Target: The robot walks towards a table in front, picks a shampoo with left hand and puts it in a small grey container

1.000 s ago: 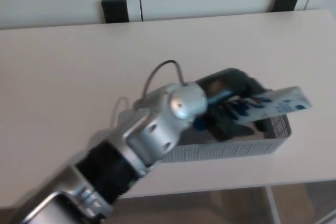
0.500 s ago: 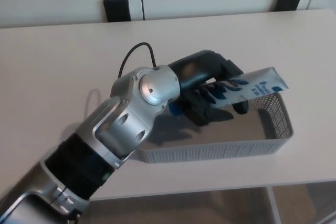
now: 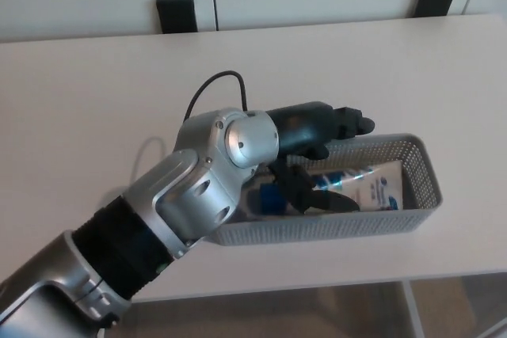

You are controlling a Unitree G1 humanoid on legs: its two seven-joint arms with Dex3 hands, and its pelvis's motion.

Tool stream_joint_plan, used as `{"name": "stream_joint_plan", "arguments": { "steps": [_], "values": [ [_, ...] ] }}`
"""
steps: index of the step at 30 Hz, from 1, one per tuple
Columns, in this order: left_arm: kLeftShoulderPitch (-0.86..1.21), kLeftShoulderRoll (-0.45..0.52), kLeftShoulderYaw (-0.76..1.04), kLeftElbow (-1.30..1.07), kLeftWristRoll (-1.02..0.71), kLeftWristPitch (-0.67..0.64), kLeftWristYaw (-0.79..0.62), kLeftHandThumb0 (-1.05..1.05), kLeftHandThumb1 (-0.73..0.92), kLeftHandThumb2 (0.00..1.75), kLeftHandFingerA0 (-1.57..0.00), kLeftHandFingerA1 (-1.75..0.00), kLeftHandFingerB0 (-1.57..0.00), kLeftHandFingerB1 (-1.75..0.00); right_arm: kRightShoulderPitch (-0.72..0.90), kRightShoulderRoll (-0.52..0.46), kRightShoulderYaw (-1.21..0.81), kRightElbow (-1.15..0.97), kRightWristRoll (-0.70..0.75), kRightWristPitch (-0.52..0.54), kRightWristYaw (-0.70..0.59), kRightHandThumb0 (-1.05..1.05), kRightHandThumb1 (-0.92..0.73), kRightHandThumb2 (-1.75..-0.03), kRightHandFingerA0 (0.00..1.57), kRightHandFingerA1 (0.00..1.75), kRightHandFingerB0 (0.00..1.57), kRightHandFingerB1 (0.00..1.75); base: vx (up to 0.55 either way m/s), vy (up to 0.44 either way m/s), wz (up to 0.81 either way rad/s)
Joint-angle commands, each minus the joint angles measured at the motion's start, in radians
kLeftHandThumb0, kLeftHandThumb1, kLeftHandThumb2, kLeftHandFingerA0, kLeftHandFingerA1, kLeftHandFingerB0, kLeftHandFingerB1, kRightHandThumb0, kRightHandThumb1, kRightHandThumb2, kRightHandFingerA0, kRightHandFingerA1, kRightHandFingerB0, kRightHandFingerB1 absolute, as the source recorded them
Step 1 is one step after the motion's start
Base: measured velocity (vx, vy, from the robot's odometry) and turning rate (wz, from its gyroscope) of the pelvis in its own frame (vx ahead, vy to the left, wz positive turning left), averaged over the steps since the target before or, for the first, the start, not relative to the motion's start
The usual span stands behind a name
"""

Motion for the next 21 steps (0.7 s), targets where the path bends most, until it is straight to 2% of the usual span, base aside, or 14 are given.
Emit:
{"name": "stream_joint_plan", "arguments": {
  "steps": [1,7,8,10,14,15,16,21],
  "values": [
    [-0.008,0.011,0.018,0.011,0.037,0.031,-0.016,-0.88,0.48,0.86,0.00,0.00,0.00,-0.01,0.018,-0.017,-0.004,-0.002,0.002,0.007,0.002,-0.43,-0.72,-0.63,0.61,0.47,0.51,0.39,0.00,0.000,0.00],
    [0.040,0.039,0.058,-0.085,0.027,0.014,-0.009,-0.89,0.49,0.86,0.00,0.00,0.00,0.00,0.043,-0.016,0.015,-0.002,-0.014,-0.016,0.007,-0.45,-0.75,-0.63,0.60,0.48,0.53,0.40,0.00,0.000,0.00],
    [0.040,0.053,0.077,-0.123,0.025,0.013,-0.012,-0.85,0.58,0.58,0.00,0.00,0.00,0.00,0.050,-0.020,0.021,-0.005,-0.021,-0.030,0.003,-0.44,-0.76,-0.64,0.59,0.45,0.49,0.39,0.00,0.000,0.00],
    [0.041,0.079,0.129,-0.220,0.014,0.015,-0.022,-0.84,0.56,0.58,0.00,0.00,0.00,0.00,0.060,-0.025,0.029,-0.006,-0.028,-0.050,-0.006,-0.44,-0.76,-0.62,0.58,0.43,0.49,0.38,0.00,0.000,0.00],
    [0.059,0.122,0.270,-0.422,-0.056,-0.002,-0.052,-0.78,0.52,0.59,0.00,0.00,0.00,-0.02,0.062,-0.024,0.019,0.003,-0.015,-0.047,-0.010,-0.42,-0.75,-0.63,0.60,0.45,0.50,0.40,0.00,0.000,0.00],
    [0.073,0.145,0.319,-0.504,-0.076,0.002,-0.067,-0.80,0.46,0.84,0.00,-0.01,0.00,-0.08,0.065,-0.024,0.019,0.004,-0.015,-0.048,-0.010,-0.42,-0.74,-0.63,0.61,0.47,0.51,0.41,0.00,0.000,0.00],
    [0.090,0.159,0.364,-0.571,-0.097,0.010,-0.074,-0.71,0.41,0.83,0.00,-0.10,0.00,-0.16,0.069,-0.027,0.021,0.000,-0.016,-0.051,-0.005,-0.42,-0.75,-0.63,0.61,0.46,0.51,0.41,0.00,0.000,0.00],
    [0.165,0.226,0.560,-0.827,-0.184,0.024,-0.118,-0.68,0.40,0.82,0.00,-0.12,0.00,-0.22,0.074,-0.023,0.019,0.003,-0.012,-0.051,0.007,-0.41,-0.75,-0.63,0.60,0.45,0.51,0.41,0.00,0.000,0.00]
  ]
}}
